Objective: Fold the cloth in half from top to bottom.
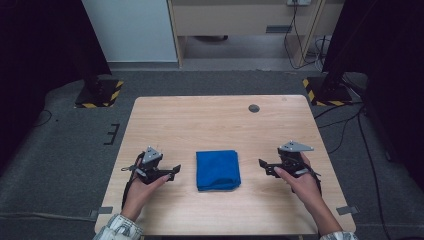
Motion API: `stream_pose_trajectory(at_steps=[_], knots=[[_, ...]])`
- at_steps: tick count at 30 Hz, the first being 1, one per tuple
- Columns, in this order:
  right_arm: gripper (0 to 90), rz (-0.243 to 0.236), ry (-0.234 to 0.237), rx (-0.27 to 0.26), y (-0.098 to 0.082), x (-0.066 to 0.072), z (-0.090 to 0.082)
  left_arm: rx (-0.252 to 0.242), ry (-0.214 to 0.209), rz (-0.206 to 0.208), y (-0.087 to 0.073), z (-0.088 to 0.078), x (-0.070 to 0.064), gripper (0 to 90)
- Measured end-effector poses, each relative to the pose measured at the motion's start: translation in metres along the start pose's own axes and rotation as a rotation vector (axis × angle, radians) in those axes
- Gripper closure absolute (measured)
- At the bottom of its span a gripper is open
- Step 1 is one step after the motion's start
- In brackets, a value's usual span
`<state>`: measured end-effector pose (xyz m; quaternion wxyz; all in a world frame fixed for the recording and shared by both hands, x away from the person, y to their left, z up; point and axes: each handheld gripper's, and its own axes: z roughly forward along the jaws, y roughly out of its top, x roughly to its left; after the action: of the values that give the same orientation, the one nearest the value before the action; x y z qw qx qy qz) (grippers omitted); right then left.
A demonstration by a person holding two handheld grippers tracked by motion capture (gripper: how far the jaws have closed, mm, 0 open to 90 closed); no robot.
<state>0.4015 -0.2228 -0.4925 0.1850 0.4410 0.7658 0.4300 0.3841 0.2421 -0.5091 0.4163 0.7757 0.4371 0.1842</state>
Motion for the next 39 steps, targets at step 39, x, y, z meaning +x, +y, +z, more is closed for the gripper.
stream_pose_trajectory(at_steps=[39], knots=[[7.4,0.076,-0.248,0.157,-0.038,-0.071,0.016,0.158,0.119,0.008,-0.016,0.022,0.024,2.7]])
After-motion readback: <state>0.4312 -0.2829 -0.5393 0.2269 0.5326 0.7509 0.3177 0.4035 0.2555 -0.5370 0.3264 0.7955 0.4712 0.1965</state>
